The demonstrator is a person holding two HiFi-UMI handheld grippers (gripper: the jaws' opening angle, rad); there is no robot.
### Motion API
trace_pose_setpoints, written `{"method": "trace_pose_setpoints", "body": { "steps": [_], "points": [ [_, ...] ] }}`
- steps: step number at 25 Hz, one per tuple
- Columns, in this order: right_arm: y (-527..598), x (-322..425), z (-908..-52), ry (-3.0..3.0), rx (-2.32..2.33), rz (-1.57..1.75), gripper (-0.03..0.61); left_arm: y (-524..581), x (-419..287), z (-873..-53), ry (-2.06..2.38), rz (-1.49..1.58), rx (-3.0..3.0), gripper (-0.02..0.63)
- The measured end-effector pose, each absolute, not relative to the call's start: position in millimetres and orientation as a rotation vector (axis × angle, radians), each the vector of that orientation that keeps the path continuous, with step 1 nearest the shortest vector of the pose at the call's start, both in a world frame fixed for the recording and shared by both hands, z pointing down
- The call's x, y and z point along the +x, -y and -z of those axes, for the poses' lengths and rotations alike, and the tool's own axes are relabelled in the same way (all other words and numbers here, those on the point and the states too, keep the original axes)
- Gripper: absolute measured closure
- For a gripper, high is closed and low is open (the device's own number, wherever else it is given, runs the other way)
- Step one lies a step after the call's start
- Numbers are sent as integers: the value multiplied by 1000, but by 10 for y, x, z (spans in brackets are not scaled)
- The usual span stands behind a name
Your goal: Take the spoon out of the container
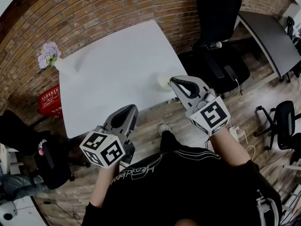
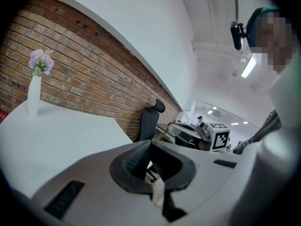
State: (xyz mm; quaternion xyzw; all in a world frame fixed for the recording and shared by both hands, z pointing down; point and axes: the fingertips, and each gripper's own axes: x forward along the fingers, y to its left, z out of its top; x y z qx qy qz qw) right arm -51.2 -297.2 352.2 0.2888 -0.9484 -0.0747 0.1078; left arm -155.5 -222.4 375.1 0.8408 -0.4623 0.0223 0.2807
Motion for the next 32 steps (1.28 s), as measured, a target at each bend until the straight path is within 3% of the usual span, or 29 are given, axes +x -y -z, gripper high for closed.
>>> {"method": "trace_pose_setpoints", "body": {
  "steps": [15, 32],
  "points": [
    [2513, -356, -3625, 2833, 816, -5, 580, 2115, -1497, -3629, 1225, -21, 2296, 609],
    [2498, -203, -3751, 2806, 817, -26, 580, 2118, -1347, -3660, 1202, -24, 2305, 609]
  ]
}}
